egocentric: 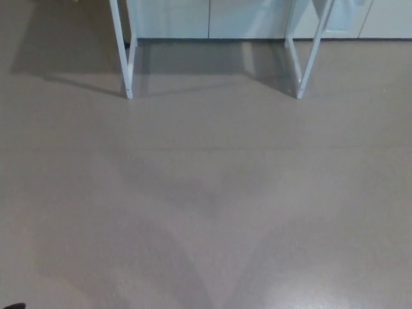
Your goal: The robot walk towards a table in front and pick up a black pencil case on the left hand side and put the pencil case into a small container on the right hand side
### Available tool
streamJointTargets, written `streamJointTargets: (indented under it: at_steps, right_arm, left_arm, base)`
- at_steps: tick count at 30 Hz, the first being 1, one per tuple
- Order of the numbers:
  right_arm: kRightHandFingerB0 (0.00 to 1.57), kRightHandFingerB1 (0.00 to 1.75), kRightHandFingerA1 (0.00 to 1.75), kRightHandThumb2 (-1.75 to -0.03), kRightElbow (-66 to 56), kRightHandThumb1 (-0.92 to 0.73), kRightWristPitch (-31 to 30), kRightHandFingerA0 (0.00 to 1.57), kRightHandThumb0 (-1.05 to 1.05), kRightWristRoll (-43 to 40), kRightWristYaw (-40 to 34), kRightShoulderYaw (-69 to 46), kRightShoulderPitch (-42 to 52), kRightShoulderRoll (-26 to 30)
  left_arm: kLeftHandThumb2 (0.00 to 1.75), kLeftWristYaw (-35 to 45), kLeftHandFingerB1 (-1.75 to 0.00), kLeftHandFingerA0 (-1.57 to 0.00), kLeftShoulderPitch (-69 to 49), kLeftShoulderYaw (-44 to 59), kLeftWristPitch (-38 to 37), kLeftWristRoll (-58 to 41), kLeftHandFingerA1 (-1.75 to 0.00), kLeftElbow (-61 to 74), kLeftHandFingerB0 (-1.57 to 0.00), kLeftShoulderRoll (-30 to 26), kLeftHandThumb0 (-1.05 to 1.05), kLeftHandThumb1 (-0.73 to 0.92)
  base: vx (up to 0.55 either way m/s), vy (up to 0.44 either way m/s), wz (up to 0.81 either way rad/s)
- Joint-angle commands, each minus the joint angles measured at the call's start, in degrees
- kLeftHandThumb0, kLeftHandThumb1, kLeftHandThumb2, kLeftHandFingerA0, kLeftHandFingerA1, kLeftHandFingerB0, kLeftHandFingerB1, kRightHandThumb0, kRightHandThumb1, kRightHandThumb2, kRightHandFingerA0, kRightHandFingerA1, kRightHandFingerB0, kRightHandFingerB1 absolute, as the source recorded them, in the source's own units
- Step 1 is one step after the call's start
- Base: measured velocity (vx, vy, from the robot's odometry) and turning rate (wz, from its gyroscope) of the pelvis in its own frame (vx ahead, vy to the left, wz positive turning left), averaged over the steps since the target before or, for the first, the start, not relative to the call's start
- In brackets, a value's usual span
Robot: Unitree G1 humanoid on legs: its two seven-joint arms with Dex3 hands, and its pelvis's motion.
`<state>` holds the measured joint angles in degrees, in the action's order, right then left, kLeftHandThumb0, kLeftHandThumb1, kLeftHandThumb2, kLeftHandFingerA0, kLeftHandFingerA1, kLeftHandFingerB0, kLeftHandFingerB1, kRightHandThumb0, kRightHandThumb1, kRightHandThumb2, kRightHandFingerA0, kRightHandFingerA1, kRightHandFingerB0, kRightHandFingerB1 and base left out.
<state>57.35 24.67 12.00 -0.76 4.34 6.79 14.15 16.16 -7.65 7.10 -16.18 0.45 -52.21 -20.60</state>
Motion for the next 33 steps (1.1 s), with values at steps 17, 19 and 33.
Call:
streamJointTargets:
  at_steps: [17,19,33]
  right_arm:
    - [0.37,0.34,0.37,-0.58,2.17,-0.59,2.49,0.51,-0.38,1.13,-2.71,0.75,-1.03,0.5]
    - [0.37,0.34,0.37,-0.58,2.81,-0.59,1.78,0.51,-0.36,0.46,-2.24,0.29,-1.96,0.15]
    - [0.39,0.35,0.37,-0.58,4.57,-0.59,2.29,0.51,-0.39,1.57,-2.61,1.1,-1.8,0.04]
  left_arm:
    - [0.59,-1.81,-0.32,-0.23,0.61,-1.92,-3.25,2.11,-0.36,-1.75,-0.18,-1.57,-0.22,0.54]
    - [0.58,-1.18,-0.31,-0.22,1.36,-1.26,-2.63,1.02,-0.34,-2.09,-0.18,-1.29,-0.18,0.56]
    - [0.59,-2.57,-0.32,-0.23,0.75,-1.9,-2.75,1.8,-0.34,-3.51,-0.19,-1.18,-0.18,0.55]
  base:
    - [0.3,-0.11,0.18]
    - [0.3,0.019,-0.03]
    - [0.36,0.184,-0.21]
